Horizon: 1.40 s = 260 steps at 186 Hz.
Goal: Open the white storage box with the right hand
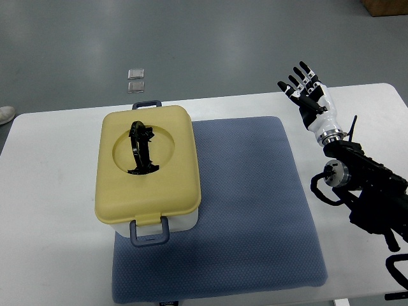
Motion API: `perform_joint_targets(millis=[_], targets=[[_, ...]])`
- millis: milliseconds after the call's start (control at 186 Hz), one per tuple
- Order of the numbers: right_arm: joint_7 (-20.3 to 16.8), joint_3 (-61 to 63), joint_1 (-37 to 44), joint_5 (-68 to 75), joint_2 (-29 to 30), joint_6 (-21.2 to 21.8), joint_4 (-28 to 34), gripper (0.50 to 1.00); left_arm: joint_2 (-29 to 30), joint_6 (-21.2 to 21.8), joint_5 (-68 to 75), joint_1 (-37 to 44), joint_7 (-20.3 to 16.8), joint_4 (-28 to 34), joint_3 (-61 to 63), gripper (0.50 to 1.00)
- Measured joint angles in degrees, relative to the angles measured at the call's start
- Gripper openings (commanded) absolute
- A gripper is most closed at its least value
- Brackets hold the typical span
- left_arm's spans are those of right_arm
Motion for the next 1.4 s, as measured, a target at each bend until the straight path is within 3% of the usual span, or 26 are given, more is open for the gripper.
perform_joint_targets(millis=[1398], targets=[[-0.04,-0.30,0.45,-0.08,-0.42,-0.28,0.38,0.926,0.00,0.52,-0.09,0.00,0.00,0.55,-0.03,1.000]])
